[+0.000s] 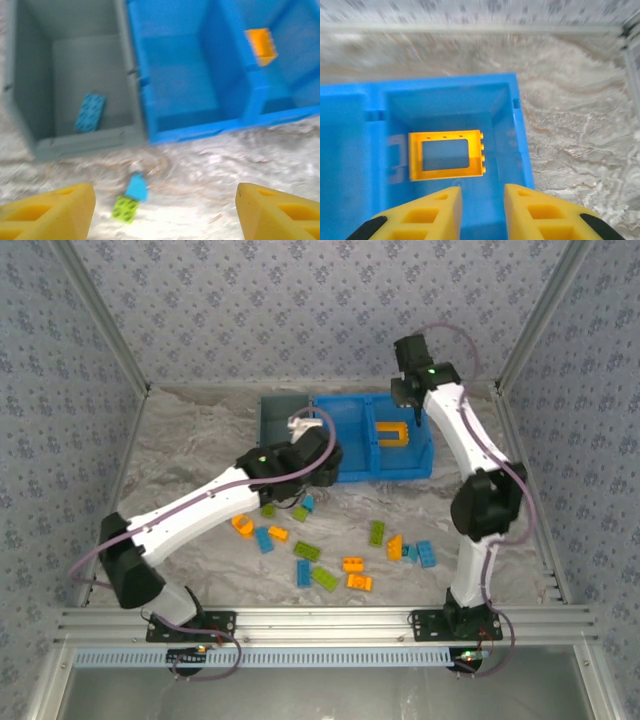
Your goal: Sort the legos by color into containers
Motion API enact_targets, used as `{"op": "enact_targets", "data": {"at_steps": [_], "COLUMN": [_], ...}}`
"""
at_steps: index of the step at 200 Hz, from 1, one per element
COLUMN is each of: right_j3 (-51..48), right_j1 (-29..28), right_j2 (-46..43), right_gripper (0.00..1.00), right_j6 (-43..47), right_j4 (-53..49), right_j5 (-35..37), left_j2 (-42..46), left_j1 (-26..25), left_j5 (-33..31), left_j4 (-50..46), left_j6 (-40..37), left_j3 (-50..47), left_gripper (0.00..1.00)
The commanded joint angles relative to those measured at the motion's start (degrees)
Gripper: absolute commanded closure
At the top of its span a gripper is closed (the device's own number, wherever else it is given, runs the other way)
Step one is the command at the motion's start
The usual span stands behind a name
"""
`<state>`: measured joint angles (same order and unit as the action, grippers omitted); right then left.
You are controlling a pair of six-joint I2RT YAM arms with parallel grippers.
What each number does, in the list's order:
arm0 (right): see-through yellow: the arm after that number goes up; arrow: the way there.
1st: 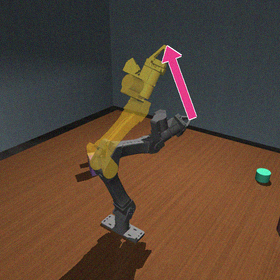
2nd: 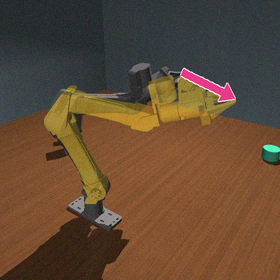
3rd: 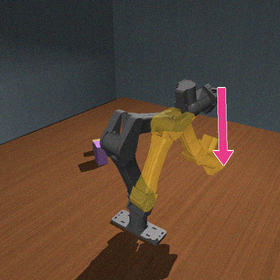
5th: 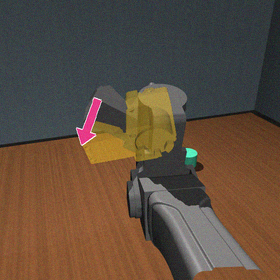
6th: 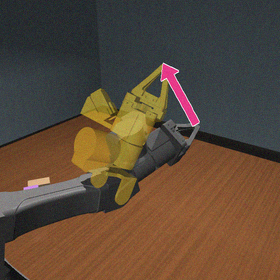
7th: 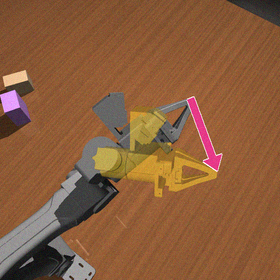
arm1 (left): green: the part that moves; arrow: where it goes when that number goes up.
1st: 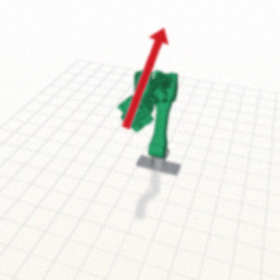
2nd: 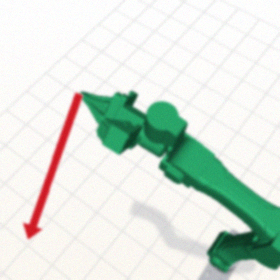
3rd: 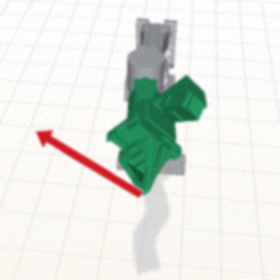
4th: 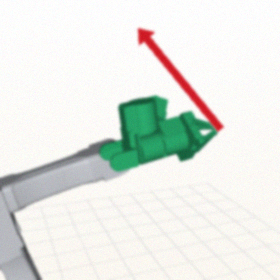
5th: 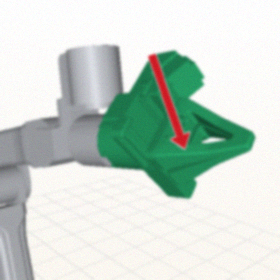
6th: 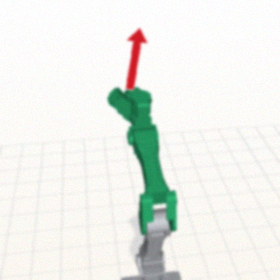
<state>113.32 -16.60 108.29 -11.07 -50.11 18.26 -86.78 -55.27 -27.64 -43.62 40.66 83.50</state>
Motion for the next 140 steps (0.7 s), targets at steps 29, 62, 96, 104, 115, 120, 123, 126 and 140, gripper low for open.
{"op": "enact_targets", "data": {"at_steps": [29,62,96,104,115,120,123,126,140], "right_j3": [-19.71,-35.85,-51.35,-54.67,-58.56,-60.00,-60.57,-61.37,-63.86], "right_j1": [-10.59,-20.26,-32.47,-35.91,-40.86,-42.85,-44.18,-45.27,-50.23], "right_j2": [-26.66,-41.28,-52.21,-53.70,-54.84,-55.07,-55.11,-55.12,-54.85], "right_gripper": [0.62,0.54,0.49,0.49,0.49,0.49,0.49,0.49,0.49], "right_j6": [-7.16,-14.63,-24.43,-28.24,-32.35,-33.95,-34.68,-35.56,-37.65], "right_j4": [3.84,4.71,5.40,5.63,5.95,6.18,6.31,6.44,8.16], "right_j5": [-0.70,-3.54,-4.17,-3.33,-1.04,0.12,0.90,1.65,4.44], "left_j2": [15.28,20.41,22.78,22.33,21.15,20.45,19.97,19.50,17.40], "left_j1": [3.63,3.70,3.80,3.85,3.94,3.94,3.94,3.94,3.93], "left_j5": [3.38,5.23,7.67,8.77,10.46,11.23,11.62,12.01,13.32], "left_j4": [-5.23,-7.48,-8.92,-8.70,-7.51,-6.76,-6.31,-5.80,-3.20], "left_j6": [9.46,12.03,14.04,14.89,16.10,16.70,17.03,17.34,18.23], "left_j3": [-16.65,-24.58,-29.31,-29.83,-30.35,-30.42,-30.50,-30.51,-30.51], "left_gripper": [0.29,0.30,0.29,0.29,0.30,0.31,0.31,0.31,0.32]}}
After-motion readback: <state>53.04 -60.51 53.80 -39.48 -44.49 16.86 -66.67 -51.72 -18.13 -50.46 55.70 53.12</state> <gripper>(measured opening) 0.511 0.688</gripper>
